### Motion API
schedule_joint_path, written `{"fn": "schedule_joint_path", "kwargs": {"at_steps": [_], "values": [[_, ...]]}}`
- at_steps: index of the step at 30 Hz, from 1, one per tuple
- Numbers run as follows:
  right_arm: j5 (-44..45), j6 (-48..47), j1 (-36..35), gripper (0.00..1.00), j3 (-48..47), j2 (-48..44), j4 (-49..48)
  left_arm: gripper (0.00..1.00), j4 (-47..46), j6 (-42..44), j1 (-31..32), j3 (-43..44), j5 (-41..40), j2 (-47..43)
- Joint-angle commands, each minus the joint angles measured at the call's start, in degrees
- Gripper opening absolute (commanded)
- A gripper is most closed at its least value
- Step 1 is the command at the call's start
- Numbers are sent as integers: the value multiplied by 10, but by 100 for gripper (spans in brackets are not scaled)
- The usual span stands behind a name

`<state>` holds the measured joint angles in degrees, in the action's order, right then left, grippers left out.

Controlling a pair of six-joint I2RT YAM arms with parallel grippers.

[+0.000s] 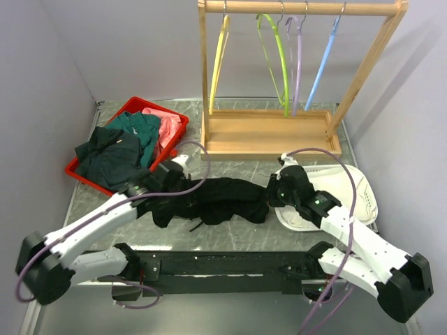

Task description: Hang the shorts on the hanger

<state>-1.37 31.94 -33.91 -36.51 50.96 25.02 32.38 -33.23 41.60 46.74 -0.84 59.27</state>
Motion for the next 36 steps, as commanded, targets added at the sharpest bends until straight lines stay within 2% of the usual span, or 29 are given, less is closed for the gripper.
{"fn": "schedule_joint_path", "kwargs": {"at_steps": [1, 2, 3, 4, 5, 6, 7, 9, 10, 14, 16, 20, 23, 27, 32, 36], "values": [[-5, -9, 21, 23, -18, 27, -60, 20, -160, -26, -9, 5, 113, 78], [-1, -11, 20, 29, -22, 27, -58, 23, -162, -28, -9, 10, 111, 94], [2, -14, 20, 37, -23, 14, -55, 31, -163, -33, -9, 22, 109, 107], [8, -16, 21, 47, -25, 3, -52, 33, -166, -35, -10, 26, 111, 123], [13, -19, 21, 51, -25, -12, -50, 34, -166, -37, -9, 30, 110, 128], [13, -24, 21, 55, -28, -41, -38, 40, -166, -41, -9, 37, 106, 131], [28, -28, 21, 62, -33, -55, -30, 51, -164, -43, -10, 40, 96, 132], [59, -30, 21, 68, -51, -94, 4, 52, -155, -50, -11, 46, 80, 131], [67, -29, 21, 71, -60, -104, 19, 59, -150, -52, -11, 47, 68, 129], [142, 7, 20, 84, -119, -154, 81, 71, -123, -61, -13, 56, 42, 123], [162, 17, 21, 94, -136, -181, 107, 76, -100, -66, -13, 61, 34, 117], [203, 29, 21, 96, -191, -198, 148, 80, -72, -76, -13, 50, 9, 92], [230, 6, 21, 98, -225, -186, 135, 81, -38, -87, -13, 49, -29, 70], [276, -51, 39, 99, -312, -100, 133, 81, -14, -86, -13, 45, -53, 33], [197, -80, 182, 98, -447, -12, 102, 81, 6, -83, -14, 46, -68, -3], [136, -69, 262, 94, -578, 91, 112, 78, 21, -77, -13, 57, -72, -10]]}}
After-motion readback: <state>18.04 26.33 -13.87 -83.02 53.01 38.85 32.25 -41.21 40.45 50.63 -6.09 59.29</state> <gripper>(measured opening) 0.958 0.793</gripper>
